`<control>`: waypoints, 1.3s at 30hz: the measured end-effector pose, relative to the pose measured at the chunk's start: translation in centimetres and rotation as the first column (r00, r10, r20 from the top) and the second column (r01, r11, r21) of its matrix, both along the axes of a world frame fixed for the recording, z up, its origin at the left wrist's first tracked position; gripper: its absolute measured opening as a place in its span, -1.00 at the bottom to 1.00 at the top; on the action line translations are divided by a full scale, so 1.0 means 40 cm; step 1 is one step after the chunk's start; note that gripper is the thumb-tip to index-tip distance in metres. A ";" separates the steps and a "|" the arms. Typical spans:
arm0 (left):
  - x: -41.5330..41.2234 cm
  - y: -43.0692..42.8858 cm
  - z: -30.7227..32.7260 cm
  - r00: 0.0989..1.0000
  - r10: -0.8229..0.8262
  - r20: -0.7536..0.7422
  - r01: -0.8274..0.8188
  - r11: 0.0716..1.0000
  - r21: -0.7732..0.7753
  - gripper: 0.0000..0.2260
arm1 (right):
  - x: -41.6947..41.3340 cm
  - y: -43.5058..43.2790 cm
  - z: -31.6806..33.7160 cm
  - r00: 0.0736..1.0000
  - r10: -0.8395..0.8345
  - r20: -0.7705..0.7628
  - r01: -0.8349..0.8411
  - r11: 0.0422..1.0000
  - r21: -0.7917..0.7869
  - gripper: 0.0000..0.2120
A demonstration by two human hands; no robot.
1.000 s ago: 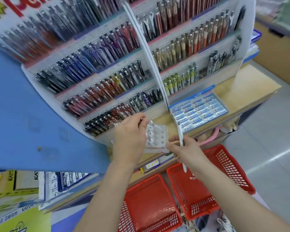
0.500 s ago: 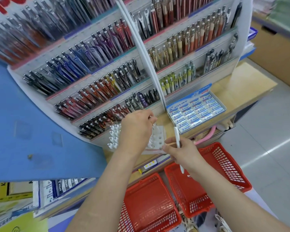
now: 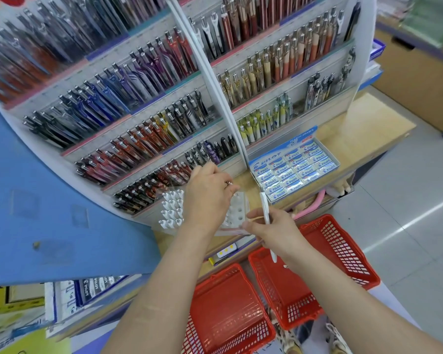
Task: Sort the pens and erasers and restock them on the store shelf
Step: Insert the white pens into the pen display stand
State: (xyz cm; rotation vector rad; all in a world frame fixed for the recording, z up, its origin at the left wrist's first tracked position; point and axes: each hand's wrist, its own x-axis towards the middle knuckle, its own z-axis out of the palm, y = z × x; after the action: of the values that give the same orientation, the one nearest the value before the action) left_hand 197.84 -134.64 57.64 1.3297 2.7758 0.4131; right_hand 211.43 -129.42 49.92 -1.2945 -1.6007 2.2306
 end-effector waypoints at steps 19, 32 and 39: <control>0.072 -0.100 0.157 0.668 0.063 0.742 -0.464 0.815 0.348 -0.90 | 0.041 0.046 0.108 0.936 0.317 -0.155 -0.230 0.881 0.414 -0.88; 0.054 -0.093 0.084 0.980 0.065 0.186 -0.127 0.929 0.348 -0.97 | 0.013 0.010 -0.031 0.997 0.079 0.019 -0.081 0.960 0.270 -0.87; 0.051 -0.076 0.053 0.979 0.069 0.190 -0.124 0.947 0.296 -0.94 | -0.012 -0.016 -0.045 0.999 0.022 0.037 -0.031 0.968 0.250 -0.82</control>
State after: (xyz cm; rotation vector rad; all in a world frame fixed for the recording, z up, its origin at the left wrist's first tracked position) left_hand 199.88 -137.70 59.77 1.1377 2.7139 0.9532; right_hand 210.95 -130.06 48.11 -1.2536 -1.8507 1.9500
